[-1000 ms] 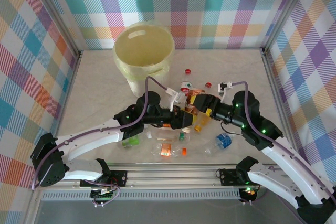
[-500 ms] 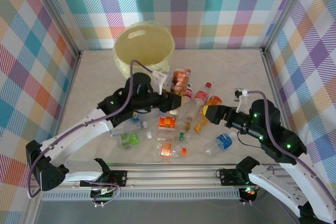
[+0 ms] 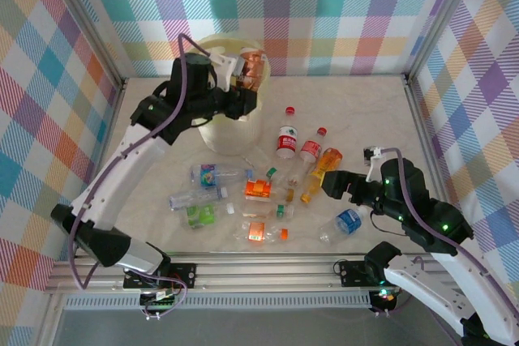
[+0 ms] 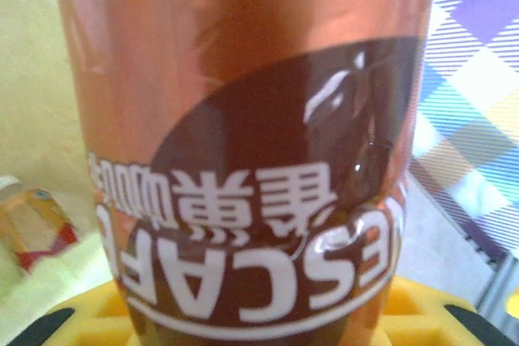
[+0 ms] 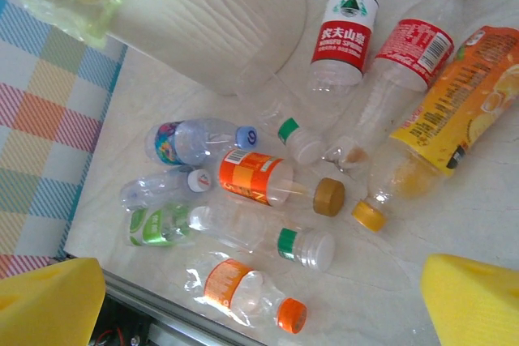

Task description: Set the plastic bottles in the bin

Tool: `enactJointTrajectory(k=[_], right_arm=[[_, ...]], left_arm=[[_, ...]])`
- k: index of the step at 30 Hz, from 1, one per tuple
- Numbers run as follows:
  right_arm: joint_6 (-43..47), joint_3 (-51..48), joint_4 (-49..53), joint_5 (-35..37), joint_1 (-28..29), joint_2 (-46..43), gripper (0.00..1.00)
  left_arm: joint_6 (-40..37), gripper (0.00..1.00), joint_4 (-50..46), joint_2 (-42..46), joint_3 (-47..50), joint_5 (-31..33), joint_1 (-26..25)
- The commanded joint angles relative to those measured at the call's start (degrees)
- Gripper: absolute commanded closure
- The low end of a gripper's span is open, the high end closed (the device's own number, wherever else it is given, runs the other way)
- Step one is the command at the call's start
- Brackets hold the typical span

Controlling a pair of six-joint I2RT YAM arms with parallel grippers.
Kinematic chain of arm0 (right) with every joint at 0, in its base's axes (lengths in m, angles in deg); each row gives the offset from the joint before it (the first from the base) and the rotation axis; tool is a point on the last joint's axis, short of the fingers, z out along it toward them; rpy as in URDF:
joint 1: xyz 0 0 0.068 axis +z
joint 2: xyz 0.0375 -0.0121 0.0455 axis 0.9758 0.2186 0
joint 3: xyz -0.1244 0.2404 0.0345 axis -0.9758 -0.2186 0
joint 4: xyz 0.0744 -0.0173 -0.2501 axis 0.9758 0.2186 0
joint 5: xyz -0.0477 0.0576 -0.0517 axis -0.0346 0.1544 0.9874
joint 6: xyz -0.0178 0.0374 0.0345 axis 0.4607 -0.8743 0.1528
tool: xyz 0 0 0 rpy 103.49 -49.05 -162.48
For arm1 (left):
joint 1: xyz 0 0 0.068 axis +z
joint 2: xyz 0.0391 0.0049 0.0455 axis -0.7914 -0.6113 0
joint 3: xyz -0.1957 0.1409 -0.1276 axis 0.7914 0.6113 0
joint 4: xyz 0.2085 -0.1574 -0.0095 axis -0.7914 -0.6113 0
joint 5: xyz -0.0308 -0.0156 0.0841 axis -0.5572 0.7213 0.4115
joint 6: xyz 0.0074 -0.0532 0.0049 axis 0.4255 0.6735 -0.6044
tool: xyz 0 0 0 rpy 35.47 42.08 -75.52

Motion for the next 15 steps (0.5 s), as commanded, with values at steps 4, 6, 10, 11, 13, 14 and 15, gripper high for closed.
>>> enactJointTrajectory(k=[4,6,10,11,13,14,15], right_arm=[[0.36,-1.32,2.44,1.14,-0.2,-1.87,0.0],[0.28,-1.62,2.66,1.06,-0.21,-2.26,0.0],[0.02,-2.01,3.21,1.1,-0.19,-2.77,0.0],[-0.06,-2.1,3.21,0.99,-0.21,-2.81,0.0],[-0.43,-2.2,3.46,1.03,-0.21,-2.78,0.0],[-0.57,-2.21,3.66,1.04,-0.21,-2.76,0.0],[-0.66,-2.29,3.7,1.09,-0.21,-2.84,0.0]], left_arm=[[-6.82,0.63,-5.6,-8.43,-11.18,6.3,4.33],[-7.91,0.63,-6.57,-11.35,-14.3,7.58,5.51],[-9.74,0.63,-8.58,-16.94,-19.7,9.66,7.42],[-10.09,0.63,-9.2,-18.2,-20.85,10.01,7.78],[-10.75,0.63,-11.33,-21.52,-24.07,10.38,8.47],[-11.02,0.63,-12.11,-22.83,-25.68,10.44,8.74],[-11.27,0.63,-13.1,-24.23,-26.93,10.55,9.0]])
